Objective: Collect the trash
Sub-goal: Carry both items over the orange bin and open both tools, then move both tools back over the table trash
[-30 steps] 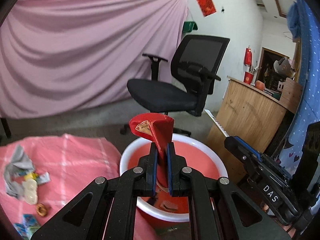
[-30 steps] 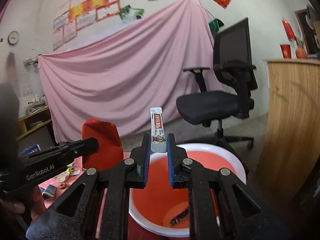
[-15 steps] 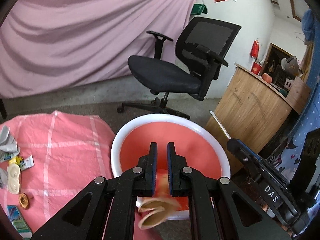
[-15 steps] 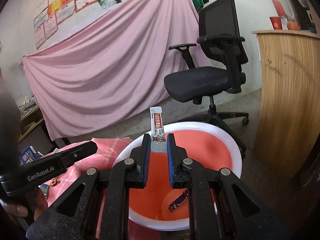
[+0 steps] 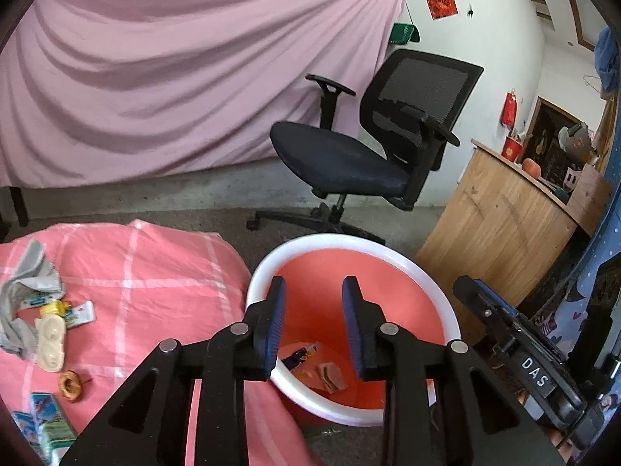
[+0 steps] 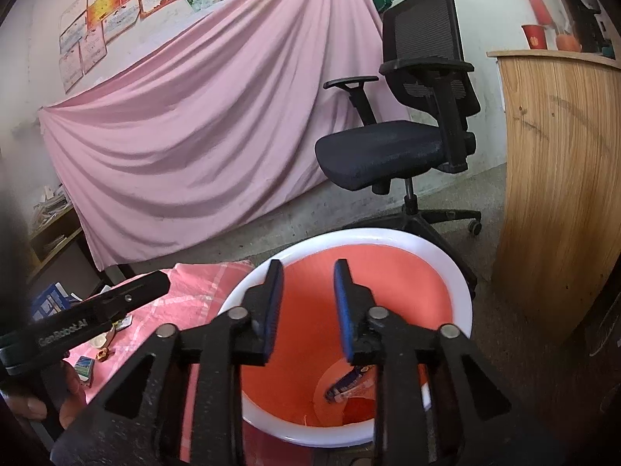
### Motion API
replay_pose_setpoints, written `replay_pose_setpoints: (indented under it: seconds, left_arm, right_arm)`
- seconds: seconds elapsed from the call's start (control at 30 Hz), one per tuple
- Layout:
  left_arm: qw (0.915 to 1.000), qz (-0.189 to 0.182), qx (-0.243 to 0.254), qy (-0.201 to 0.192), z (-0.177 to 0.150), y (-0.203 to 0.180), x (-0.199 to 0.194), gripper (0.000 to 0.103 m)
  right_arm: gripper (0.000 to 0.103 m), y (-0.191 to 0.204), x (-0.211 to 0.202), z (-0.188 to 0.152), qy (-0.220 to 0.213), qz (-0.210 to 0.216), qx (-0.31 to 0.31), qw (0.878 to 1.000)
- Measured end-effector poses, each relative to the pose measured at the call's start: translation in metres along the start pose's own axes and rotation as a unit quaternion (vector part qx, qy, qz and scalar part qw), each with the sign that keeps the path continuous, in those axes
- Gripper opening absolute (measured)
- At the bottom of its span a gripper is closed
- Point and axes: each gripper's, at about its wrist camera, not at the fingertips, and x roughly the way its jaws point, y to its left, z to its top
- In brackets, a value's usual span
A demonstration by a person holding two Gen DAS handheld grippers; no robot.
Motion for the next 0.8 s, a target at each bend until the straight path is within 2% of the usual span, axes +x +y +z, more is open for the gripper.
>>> replay_pose_setpoints:
  seconds: [0.13,0.27,0.33,0.4,0.43,0.47,0.5,0.57,0.8]
  left_arm:
    - [0.9997,0.015,-0.001,-0.02,0.002,0.009,-0.016,0.029]
    - [0.9983,0.034,-0.007,-0.047,0.005,0.022,-0.038,0.038]
    - [0.9971,0.048,-0.009,-0.058,0.006,0.029,-0.047,0.047]
    - [0.9948,0.064,-0.016,-0.077,0.005,0.039,-0.06,0.069]
    - [0.9931,0.071,-0.021,-0.091,0.004,0.045,-0.068,0.077]
    - [0.9907,0.081,-0.027,-0.106,0.003,0.051,-0.076,0.091]
    - [0.9878,0.093,-0.031,-0.121,0.002,0.055,-0.084,0.099]
    - [0.9824,0.109,-0.039,-0.146,-0.002,0.066,-0.098,0.1]
    - [0.9718,0.148,-0.032,-0.181,-0.013,0.092,-0.134,0.1]
  right_arm:
    - [0.059,0.007,-0.006,0.004,-0.018,0.004,-0.002,1.0]
    - [0.069,0.018,-0.012,0.011,-0.043,0.01,-0.008,0.999]
    - [0.075,0.025,-0.015,0.014,-0.057,0.012,-0.011,0.998]
    - [0.086,0.034,-0.017,0.017,-0.07,0.015,-0.015,0.997]
    - [0.095,0.039,-0.019,0.018,-0.077,0.017,-0.017,0.997]
    - [0.102,0.044,-0.019,0.019,-0.083,0.02,-0.018,0.996]
    - [0.103,0.049,-0.02,0.019,-0.089,0.024,-0.019,0.996]
    - [0.103,0.058,-0.021,0.021,-0.099,0.033,-0.023,0.994]
    - [0.103,0.091,-0.029,0.019,-0.137,0.064,-0.045,0.988]
